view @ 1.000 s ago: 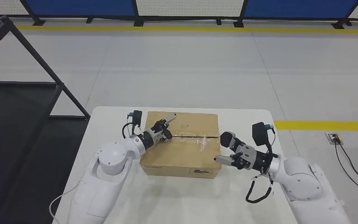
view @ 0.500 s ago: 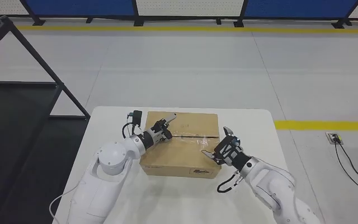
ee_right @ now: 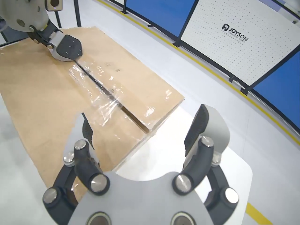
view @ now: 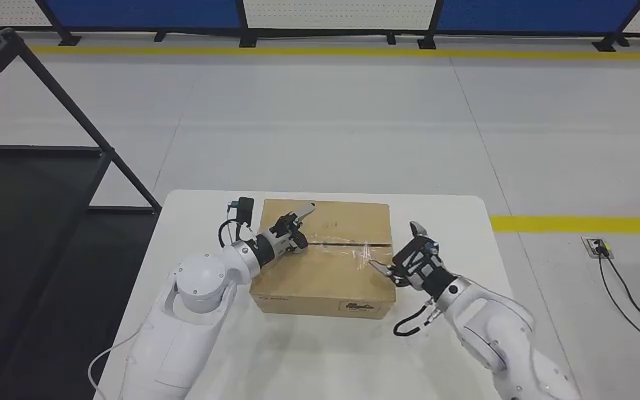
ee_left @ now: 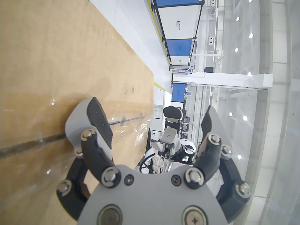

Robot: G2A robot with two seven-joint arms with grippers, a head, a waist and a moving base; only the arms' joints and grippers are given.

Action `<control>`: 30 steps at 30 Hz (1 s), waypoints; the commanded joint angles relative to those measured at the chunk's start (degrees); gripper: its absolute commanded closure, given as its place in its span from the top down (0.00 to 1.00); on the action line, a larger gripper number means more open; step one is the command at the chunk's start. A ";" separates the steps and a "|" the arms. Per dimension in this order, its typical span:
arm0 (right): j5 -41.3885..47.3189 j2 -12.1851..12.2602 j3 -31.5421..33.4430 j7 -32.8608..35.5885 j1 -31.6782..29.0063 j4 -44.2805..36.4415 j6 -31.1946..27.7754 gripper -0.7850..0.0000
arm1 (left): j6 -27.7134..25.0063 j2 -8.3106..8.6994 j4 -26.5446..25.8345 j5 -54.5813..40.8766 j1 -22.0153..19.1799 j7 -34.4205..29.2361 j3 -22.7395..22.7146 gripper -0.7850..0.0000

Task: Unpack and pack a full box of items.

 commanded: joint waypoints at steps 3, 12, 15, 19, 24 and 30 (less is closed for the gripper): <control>-5.89 0.32 0.22 -4.74 -1.07 0.19 -1.00 1.00 | 0.00 0.00 0.00 0.00 0.00 0.00 0.00 1.00; -18.65 1.25 1.29 -13.22 -4.23 -2.61 -1.85 1.00 | 0.00 0.00 0.00 0.00 0.00 0.00 0.00 1.00; -22.83 1.25 0.62 -12.46 -5.04 -3.99 0.02 1.00 | 0.00 0.00 0.00 0.00 0.00 0.00 0.00 1.00; -27.17 0.97 -1.00 -11.05 -5.40 -5.18 2.82 1.00 | 0.00 0.00 0.00 0.00 0.00 0.00 0.00 1.00; -30.22 0.65 -2.15 -9.48 -5.38 -5.75 4.74 1.00 | 0.00 0.00 0.00 0.00 0.00 0.00 0.00 1.00; -33.00 0.22 -3.02 -6.83 -4.97 -5.83 6.56 1.00 | 0.00 0.00 0.00 0.00 0.00 0.00 0.00 1.00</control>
